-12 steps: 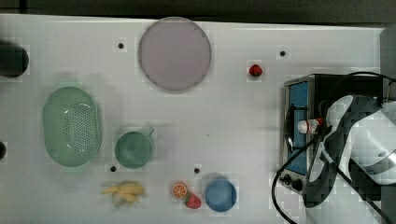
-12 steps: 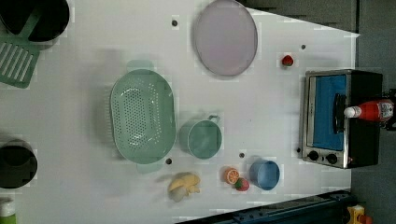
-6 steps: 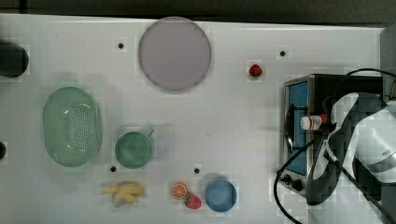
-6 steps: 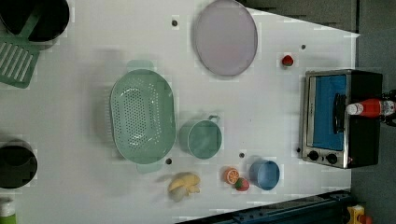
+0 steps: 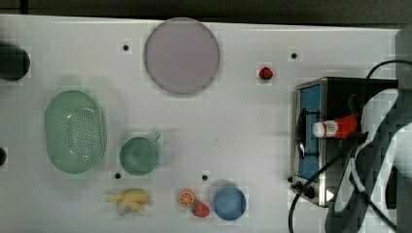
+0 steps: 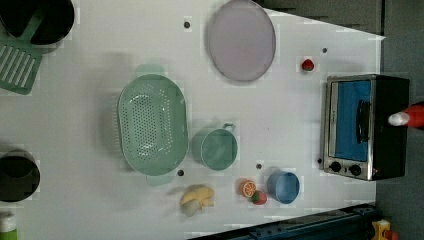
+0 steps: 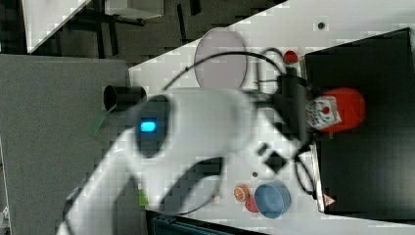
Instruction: Pick Ketchup from oven and place it on table.
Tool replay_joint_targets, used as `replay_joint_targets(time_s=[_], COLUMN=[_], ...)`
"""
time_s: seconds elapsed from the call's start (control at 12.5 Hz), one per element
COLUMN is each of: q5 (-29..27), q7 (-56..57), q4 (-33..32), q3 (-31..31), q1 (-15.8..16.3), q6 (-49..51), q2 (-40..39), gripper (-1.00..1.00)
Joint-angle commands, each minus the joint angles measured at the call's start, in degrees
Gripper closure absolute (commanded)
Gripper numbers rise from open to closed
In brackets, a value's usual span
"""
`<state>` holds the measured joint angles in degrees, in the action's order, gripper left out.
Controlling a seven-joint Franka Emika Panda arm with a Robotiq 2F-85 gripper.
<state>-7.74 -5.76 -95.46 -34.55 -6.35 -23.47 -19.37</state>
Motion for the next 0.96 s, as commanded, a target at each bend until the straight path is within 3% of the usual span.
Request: replay_joint_targets(time_s=[0.08,0.48,0.72,0.96], q5=[6.09,6.08,6.08,6.07], q7=[0.12,0.07,-0.53,-0.68], q4=[4.82,5.21,3.83,-1.46], q3=[1.80,12.09,18.30,23.53], q1=[4.99,10.44,11.84,12.39], q6=[5.57,18.02,19.21,19.00], q2=[7.05,14.02,16.12,16.99], gripper=[-0.27,-0.27,-0.27,-0.27])
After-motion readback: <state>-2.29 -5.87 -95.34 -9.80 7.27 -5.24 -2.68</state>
